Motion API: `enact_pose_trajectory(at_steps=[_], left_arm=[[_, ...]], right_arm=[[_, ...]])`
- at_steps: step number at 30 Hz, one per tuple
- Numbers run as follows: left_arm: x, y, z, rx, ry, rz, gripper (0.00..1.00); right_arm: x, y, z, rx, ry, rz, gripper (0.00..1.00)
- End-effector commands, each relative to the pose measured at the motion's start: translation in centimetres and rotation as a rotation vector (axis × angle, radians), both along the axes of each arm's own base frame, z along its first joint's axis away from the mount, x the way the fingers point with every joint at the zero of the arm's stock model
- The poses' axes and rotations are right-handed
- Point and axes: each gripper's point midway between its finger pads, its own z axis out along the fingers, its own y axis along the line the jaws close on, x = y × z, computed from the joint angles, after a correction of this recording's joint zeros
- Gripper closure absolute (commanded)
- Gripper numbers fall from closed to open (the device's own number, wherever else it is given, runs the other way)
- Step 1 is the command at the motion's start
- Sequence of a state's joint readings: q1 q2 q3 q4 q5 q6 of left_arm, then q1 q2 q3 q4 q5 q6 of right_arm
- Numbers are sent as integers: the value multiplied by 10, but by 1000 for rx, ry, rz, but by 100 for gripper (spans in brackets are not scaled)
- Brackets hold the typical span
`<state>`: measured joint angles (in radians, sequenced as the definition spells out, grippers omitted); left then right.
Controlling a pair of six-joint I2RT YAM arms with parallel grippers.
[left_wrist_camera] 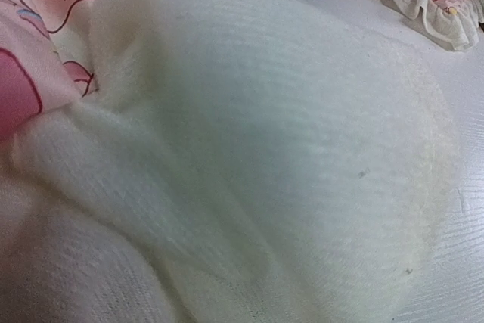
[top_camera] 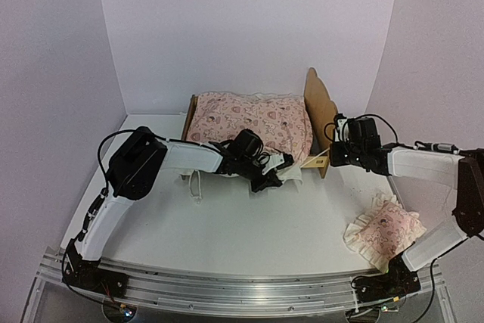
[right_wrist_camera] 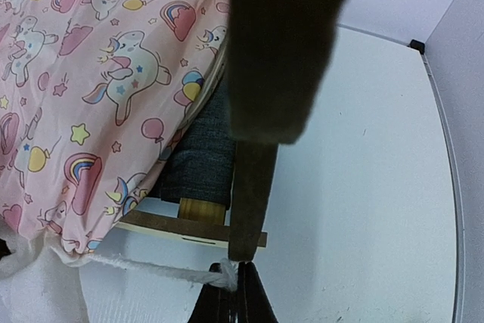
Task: Set up the pet bed
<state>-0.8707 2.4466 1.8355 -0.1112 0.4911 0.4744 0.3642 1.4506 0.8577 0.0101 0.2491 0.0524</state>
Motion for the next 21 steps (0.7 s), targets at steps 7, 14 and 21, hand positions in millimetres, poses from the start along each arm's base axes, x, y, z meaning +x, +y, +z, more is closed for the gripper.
enact_pose_trajectory(at_steps=[7,14,21], left_arm=[[-39,18,7,104,218,-60,61],[-88,48,42,136,271,-228,43],[-133,94,80,194,224,-408,37]], right_arm=[[-39,32,9,177,155,188,96],[-98,27,-16,257,408,145,71],[-135,1,-23,229,567,-20,35]])
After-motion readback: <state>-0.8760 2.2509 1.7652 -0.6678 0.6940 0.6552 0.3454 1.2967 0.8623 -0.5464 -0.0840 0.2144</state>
